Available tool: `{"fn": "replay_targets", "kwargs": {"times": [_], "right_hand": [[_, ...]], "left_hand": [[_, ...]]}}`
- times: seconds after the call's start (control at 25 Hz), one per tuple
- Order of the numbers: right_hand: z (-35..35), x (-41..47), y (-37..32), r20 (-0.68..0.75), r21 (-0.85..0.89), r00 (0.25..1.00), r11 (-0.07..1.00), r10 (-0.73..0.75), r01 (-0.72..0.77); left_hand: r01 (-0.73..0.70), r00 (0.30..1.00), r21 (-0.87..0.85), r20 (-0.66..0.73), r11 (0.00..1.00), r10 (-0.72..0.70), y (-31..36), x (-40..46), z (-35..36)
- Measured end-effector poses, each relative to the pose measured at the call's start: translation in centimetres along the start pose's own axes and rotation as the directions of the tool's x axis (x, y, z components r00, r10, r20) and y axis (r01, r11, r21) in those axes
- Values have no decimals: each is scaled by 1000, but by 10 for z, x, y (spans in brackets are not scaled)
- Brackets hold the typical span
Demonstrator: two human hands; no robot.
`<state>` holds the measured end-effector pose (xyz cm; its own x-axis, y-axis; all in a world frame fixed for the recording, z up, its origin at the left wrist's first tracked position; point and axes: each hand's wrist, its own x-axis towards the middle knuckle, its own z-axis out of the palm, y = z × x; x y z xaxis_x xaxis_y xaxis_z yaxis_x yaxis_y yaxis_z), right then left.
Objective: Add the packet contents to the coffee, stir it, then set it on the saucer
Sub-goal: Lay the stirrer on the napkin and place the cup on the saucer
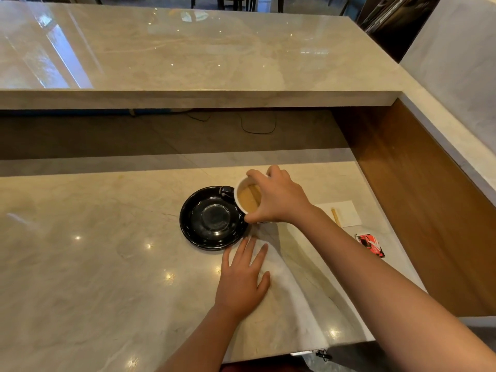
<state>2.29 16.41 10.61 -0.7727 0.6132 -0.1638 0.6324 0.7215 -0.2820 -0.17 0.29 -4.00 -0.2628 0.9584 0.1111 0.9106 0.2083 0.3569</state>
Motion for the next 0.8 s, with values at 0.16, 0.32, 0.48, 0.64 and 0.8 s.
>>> {"fn": "replay_targets", "kwargs": {"times": [0.16, 0.32, 0.48, 0.64, 0.8], "right_hand": [[15, 14, -25, 26, 12, 997, 997, -72, 72], [27, 26, -42, 51, 7, 994, 995, -97, 97], [34, 33, -54, 58, -23, 991, 992, -121, 123], [40, 36, -61, 71, -54, 989, 990, -126, 130], [44, 37, -67, 87, -81, 989, 989, -120, 127]], "left_hand": [[3, 1000, 3, -8, 1000, -3, 1, 1, -3], [-2, 1000, -17, -22, 1000, 1, 3, 2, -5], [2, 1000, -15, -5, 1000, -2, 2, 2, -3], [7, 1000, 5, 21, 1000, -7, 1, 1, -2], [8, 1000, -6, 17, 1000, -7, 1, 0, -1]]}}
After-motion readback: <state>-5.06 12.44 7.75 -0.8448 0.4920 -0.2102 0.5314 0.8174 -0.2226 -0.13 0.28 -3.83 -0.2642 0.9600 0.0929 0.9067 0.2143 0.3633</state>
